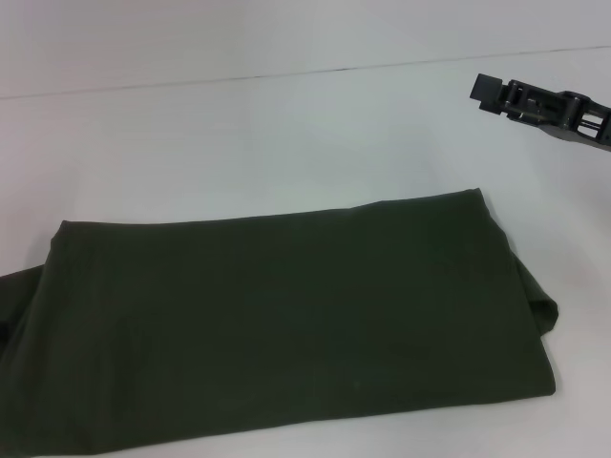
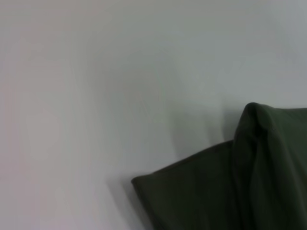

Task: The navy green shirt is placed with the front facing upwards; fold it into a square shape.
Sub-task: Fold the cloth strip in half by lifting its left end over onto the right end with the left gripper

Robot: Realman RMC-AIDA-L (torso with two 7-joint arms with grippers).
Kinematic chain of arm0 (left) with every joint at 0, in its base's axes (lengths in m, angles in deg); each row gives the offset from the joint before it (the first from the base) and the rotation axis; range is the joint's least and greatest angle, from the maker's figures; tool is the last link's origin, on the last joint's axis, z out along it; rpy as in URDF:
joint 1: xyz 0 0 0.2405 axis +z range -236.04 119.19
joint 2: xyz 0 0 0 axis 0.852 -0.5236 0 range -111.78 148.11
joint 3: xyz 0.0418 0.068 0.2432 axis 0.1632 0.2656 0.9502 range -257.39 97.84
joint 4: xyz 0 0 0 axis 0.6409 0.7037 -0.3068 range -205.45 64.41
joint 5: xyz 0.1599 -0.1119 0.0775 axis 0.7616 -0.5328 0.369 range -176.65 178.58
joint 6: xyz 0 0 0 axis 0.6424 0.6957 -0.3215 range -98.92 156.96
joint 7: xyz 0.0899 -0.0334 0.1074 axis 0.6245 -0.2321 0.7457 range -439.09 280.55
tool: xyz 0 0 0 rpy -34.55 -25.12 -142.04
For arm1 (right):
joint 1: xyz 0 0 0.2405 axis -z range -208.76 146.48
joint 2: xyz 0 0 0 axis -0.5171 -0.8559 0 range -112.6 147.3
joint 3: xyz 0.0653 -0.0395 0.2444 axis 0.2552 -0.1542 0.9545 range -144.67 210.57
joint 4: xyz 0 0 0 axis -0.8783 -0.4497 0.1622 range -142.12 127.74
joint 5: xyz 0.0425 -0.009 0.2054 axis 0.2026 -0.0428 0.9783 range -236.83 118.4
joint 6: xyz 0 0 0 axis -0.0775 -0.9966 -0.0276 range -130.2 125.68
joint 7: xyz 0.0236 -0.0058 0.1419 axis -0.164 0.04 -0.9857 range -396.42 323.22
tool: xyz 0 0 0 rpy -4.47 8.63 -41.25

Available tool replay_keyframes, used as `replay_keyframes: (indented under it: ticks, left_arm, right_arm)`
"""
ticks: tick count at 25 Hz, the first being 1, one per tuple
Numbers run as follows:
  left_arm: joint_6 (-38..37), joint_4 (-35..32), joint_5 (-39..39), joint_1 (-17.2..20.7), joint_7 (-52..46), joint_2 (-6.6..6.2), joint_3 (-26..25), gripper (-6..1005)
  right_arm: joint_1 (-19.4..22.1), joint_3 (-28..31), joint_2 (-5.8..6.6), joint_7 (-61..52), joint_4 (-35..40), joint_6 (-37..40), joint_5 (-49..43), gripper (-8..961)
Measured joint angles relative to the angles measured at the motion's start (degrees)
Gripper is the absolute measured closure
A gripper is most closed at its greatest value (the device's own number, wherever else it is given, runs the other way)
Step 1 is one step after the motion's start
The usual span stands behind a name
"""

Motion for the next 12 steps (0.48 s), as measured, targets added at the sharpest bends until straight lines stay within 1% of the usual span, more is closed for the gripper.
replay_keyframes:
  ticks: [12]
  left_arm:
    - [-0.3,1.0,0.4,-0.3,0.0,0.23,1.5,105]
  right_arm:
    - [0.0,0.0,0.0,0.0,0.0,0.0,0.0,68]
